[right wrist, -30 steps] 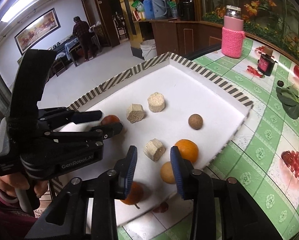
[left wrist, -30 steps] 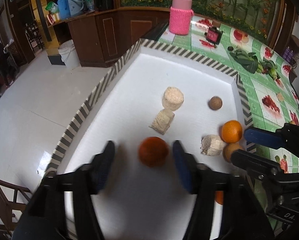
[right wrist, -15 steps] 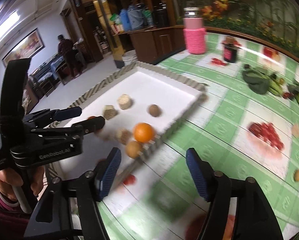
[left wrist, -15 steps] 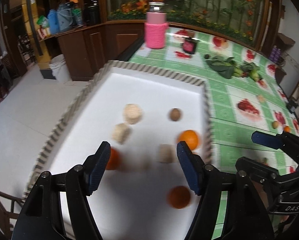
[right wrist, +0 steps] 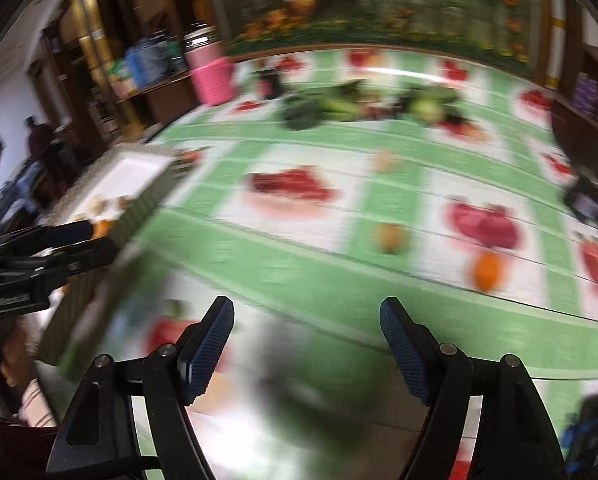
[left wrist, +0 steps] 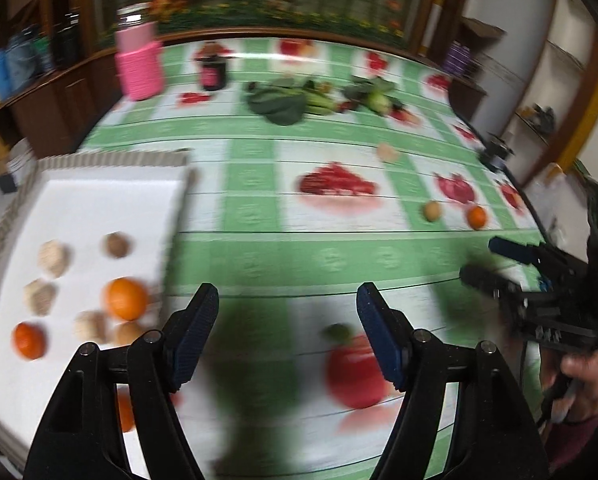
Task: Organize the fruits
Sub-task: 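Grasp an orange with right tool while left tool grasps a brown kiwi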
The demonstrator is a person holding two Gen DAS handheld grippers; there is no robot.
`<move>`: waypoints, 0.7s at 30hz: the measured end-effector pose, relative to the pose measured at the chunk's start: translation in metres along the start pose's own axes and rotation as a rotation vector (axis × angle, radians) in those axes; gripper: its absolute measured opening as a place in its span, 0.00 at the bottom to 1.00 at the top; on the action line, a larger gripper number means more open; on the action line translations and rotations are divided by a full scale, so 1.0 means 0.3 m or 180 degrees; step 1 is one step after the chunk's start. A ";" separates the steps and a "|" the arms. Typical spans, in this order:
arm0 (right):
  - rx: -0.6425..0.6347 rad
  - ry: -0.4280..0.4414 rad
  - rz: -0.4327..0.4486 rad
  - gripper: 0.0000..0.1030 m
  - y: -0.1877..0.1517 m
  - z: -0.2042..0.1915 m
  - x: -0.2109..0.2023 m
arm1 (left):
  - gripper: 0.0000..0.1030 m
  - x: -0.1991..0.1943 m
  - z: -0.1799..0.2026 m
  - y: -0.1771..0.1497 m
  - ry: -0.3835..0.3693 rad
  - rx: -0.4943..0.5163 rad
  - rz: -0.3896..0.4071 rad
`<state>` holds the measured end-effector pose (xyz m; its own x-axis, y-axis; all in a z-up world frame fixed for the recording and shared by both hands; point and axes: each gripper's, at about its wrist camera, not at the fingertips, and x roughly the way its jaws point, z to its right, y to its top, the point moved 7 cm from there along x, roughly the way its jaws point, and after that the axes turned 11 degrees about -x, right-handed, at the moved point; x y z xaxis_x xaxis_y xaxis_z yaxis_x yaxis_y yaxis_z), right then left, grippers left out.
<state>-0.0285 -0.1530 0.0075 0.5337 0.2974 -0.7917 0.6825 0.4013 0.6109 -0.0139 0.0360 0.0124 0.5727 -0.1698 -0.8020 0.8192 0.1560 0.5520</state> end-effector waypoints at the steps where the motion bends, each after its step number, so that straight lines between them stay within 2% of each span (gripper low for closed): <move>1: 0.0095 -0.0089 0.0004 0.76 -0.014 0.064 -0.011 | 0.69 0.010 0.026 0.002 -0.0037 0.0038 -0.0023; 5: 0.0329 -0.0362 -0.0002 0.76 -0.039 0.233 -0.022 | 0.69 0.067 0.166 0.013 -0.0135 0.0245 -0.0094; 8: 0.0371 -0.0368 0.0003 0.75 -0.033 0.297 0.005 | 0.69 0.122 0.262 0.022 -0.0197 0.0390 -0.0187; 11: 0.0296 -0.0355 -0.0060 0.65 -0.025 0.319 0.043 | 0.69 0.164 0.322 0.026 -0.0228 0.0479 -0.0242; 13: 0.0243 -0.0305 -0.0083 0.50 -0.012 0.322 0.075 | 0.69 0.195 0.354 0.035 -0.0221 0.0531 -0.0260; 14: 0.0212 -0.0286 -0.0109 0.46 -0.006 0.323 0.093 | 0.69 0.208 0.365 0.038 -0.0218 0.0544 -0.0269; 15: 0.0178 -0.0298 -0.0159 0.36 -0.004 0.325 0.112 | 0.69 0.224 0.377 0.043 -0.0210 0.0557 -0.0283; 16: 0.0150 -0.0340 -0.0220 0.31 -0.006 0.329 0.128 | 0.69 0.240 0.385 0.047 -0.0202 0.0572 -0.0299; 21: 0.0243 -0.0253 -0.0110 0.31 -0.019 0.345 0.108 | 0.69 0.309 0.434 0.060 -0.0239 0.0636 -0.0366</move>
<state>0.0365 -0.2353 -0.0206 0.5451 0.2137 -0.8107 0.7356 0.3420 0.5847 0.0580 -0.1035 -0.0221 0.4698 -0.2485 -0.8471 0.8648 -0.0628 0.4981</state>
